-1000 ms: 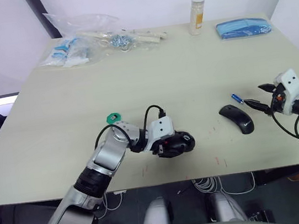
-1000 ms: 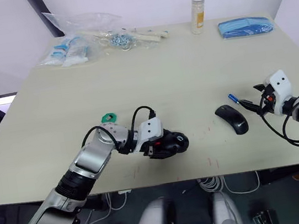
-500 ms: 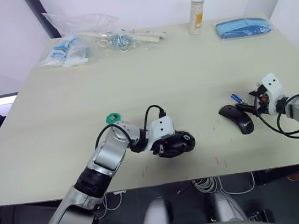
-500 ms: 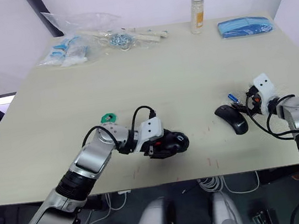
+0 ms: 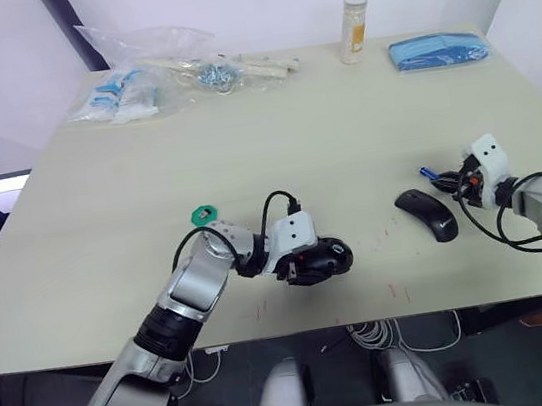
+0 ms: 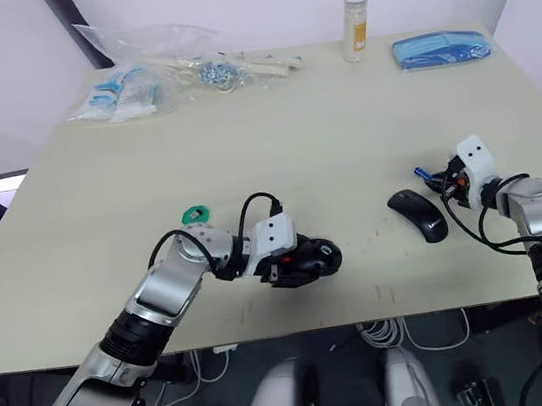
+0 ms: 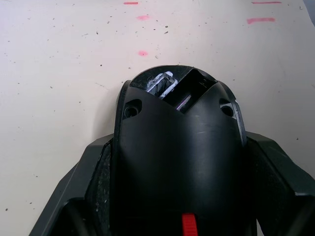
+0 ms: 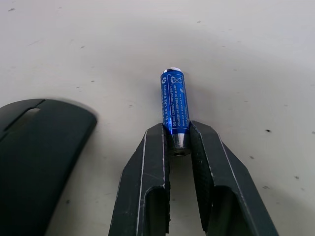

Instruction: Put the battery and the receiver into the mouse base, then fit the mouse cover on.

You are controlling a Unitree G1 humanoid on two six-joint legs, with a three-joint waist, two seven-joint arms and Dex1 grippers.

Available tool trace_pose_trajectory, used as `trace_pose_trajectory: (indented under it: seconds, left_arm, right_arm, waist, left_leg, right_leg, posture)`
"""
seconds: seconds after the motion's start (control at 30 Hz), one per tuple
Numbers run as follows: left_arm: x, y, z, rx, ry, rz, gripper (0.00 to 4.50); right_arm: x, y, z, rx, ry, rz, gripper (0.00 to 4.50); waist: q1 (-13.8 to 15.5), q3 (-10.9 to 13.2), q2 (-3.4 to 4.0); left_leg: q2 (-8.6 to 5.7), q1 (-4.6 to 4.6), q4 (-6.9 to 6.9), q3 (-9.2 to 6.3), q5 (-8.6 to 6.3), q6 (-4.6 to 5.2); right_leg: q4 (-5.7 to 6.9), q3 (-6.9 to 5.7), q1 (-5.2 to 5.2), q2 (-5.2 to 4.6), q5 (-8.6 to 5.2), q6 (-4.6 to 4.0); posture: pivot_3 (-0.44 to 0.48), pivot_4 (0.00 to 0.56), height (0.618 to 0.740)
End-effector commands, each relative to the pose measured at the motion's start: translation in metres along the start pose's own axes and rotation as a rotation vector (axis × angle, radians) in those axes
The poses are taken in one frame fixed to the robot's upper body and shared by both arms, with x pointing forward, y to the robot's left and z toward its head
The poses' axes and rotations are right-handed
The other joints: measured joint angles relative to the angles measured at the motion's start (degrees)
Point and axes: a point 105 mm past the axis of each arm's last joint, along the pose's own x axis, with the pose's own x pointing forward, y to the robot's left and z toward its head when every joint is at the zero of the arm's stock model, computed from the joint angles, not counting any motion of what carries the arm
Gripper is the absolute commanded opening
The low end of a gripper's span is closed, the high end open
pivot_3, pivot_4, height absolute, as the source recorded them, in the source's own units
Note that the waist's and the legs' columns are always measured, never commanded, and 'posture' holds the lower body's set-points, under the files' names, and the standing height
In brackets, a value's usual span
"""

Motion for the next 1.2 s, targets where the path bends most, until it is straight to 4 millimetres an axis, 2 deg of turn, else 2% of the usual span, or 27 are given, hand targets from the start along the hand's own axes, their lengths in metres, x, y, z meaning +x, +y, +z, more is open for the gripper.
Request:
trace_pose_trajectory:
  seconds: [0.03,0.1,0.2,0.33,0.47,0.57,0.77,0.93,1.2]
  left_arm:
    - [0.008,-0.007,-0.017,-0.054,0.06,-0.009,2.99]
    - [0.007,-0.006,-0.017,-0.056,0.064,-0.005,2.99]
    - [0.007,-0.006,-0.018,-0.066,0.067,-0.005,2.99]
    - [0.006,-0.006,-0.02,-0.07,0.074,-0.008,2.99]
    - [0.006,-0.006,-0.021,-0.07,0.078,-0.011,2.99]
    - [0.006,-0.007,-0.022,-0.081,0.077,-0.013,2.99]
    - [0.006,-0.007,-0.023,-0.094,0.082,-0.007,2.99]
    - [0.006,-0.009,-0.026,-0.128,0.087,-0.014,2.99]
    - [0.007,-0.008,-0.028,-0.132,0.099,-0.001,2.99]
  right_arm:
    - [-0.012,-0.006,0.012,0.001,-0.039,-0.02,0.11]
    - [-0.015,-0.005,0.014,0.004,-0.039,-0.013,0.11]
    - [-0.031,0.005,0.029,-0.062,-0.025,0.011,0.11]
    - [-0.049,0.031,0.046,-0.055,0.008,0.093,0.11]
    - [-0.061,0.058,0.061,0.024,0.028,0.188,0.11]
    - [-0.066,0.083,0.071,0.022,0.06,0.268,0.11]
    - [-0.065,0.116,0.065,-0.016,0.163,0.347,0.11]
    - [-0.068,0.159,0.054,-0.023,0.257,0.484,0.11]
    - [-0.057,0.186,0.047,0.02,0.349,0.524,0.11]
  waist:
    - [0.0,0.0,0.0]
    - [0.0,0.0,0.0]
    - [0.0,0.0,0.02]
    - [-0.1,0.0,0.07]
    - [-0.1,0.0,0.03]
    - [0.0,0.0,0.03]
    - [0.0,-0.1,-0.11]
    - [0.0,-0.1,-0.11]
    - [0.0,-0.2,-0.23]
  left_leg:
    - [0.0,-0.01,0.0,-0.01,0.0,0.0]
    - [0.0,-0.02,0.0,-0.02,0.0,0.0]
    - [0.0,-0.04,0.0,-0.02,0.0,0.0]
    - [0.01,-0.09,0.0,-0.05,0.0,0.0]
    - [0.05,-0.02,0.0,-0.09,0.0,0.0]
    - [0.06,-0.07,0.0,-0.16,0.0,0.0]
    - [0.05,-0.34,0.0,-0.22,0.0,0.0]
    - [0.05,-0.45,0.0,-0.4,0.0,0.0]
    - [0.06,-0.51,0.02,-0.51,0.0,0.0]
  right_leg:
    - [0.0,0.0,-0.01,0.0,0.0,-0.01]
    - [0.0,-0.01,-0.01,0.0,0.03,-0.05]
    - [0.0,-0.01,-0.03,0.0,0.03,-0.05]
    - [0.01,-0.01,-0.08,-0.01,-0.03,0.04]
    - [0.02,-0.04,-0.07,0.01,-0.05,0.09]
    - [0.01,-0.03,-0.11,-0.02,-0.05,0.09]
    - [-0.04,-0.14,-0.36,-0.03,-0.04,0.07]
    - [-0.03,-0.13,-0.48,-0.04,-0.04,0.06]
    - [-0.02,-0.15,-0.53,-0.04,-0.04,0.06]
  posture:
    - [0.0,0.15,0.74]
    - [0.0,0.15,0.74]
    - [0.0,0.15,0.74]
    - [0.0,0.15,0.74]
    - [0.0,0.15,0.74]
    - [0.0,0.15,0.74]
    - [0.0,0.15,0.74]
    - [0.0,0.15,0.74]
    - [0.0,0.15,0.74]
